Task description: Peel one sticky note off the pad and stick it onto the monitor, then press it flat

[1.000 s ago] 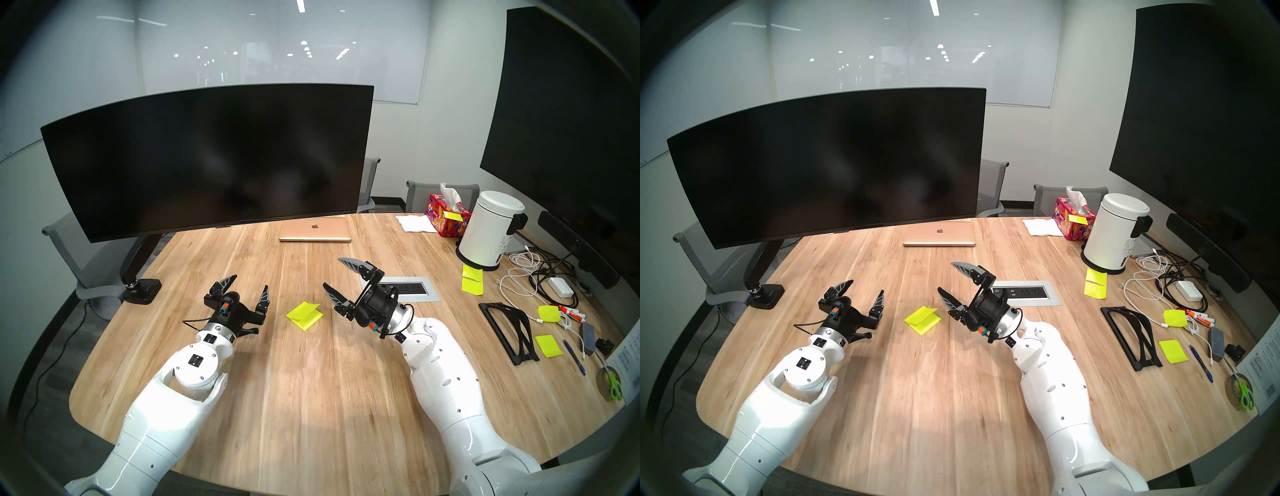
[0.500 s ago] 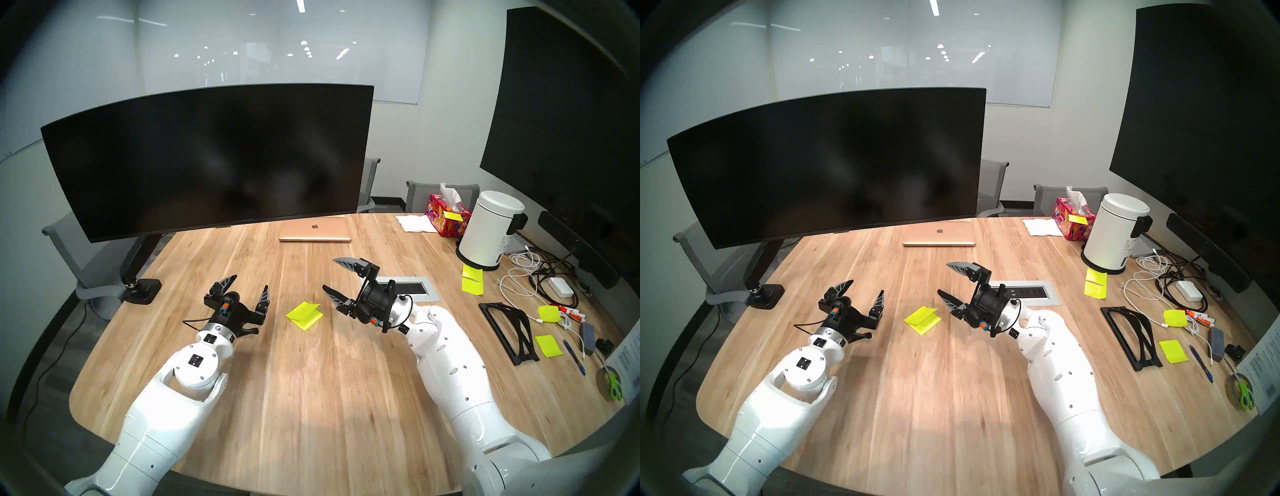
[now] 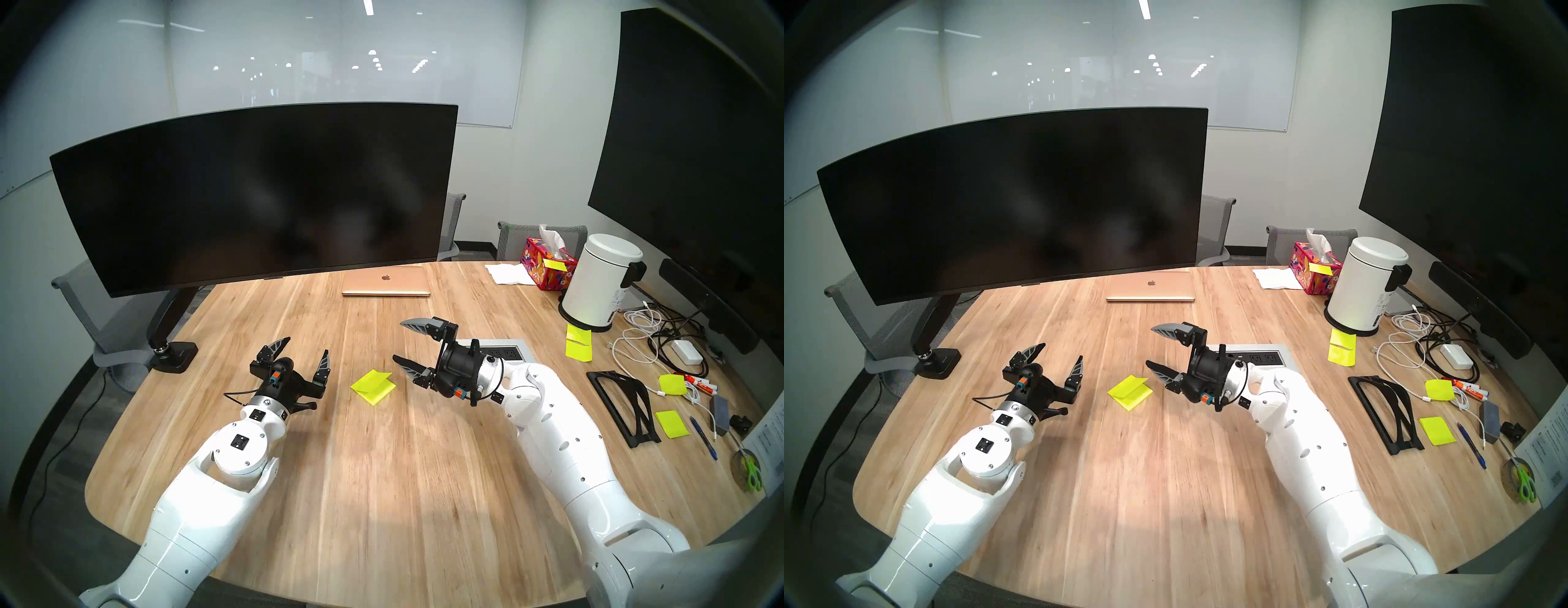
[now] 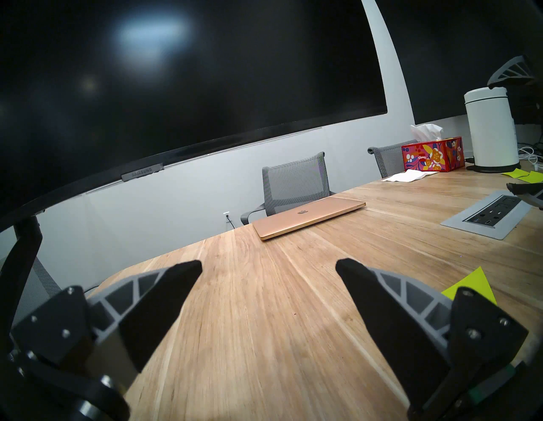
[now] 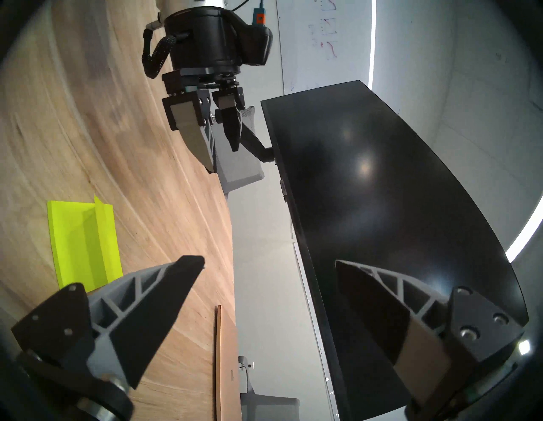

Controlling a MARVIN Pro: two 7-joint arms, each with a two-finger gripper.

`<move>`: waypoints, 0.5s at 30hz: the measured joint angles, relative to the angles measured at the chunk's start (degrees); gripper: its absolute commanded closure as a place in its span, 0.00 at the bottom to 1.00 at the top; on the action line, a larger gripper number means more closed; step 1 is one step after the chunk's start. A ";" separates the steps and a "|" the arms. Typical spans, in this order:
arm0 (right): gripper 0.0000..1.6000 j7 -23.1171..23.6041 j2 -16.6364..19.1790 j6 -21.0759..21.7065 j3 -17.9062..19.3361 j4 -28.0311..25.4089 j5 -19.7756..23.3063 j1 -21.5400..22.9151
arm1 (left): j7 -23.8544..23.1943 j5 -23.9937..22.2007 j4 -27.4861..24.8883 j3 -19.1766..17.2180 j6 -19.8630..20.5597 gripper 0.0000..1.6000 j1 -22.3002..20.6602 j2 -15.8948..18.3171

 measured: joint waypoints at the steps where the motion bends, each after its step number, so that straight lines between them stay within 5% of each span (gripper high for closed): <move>1: 0.00 -0.09 0.24 0.00 -0.33 -0.02 0.00 0.13 | 0.00 0.00 0.00 0.00 0.00 0.00 0.00 0.00; 15: 0.00 -1.29 2.66 -0.01 -4.72 0.64 -0.81 2.75 | 0.00 0.00 0.00 0.00 0.00 0.00 0.00 0.00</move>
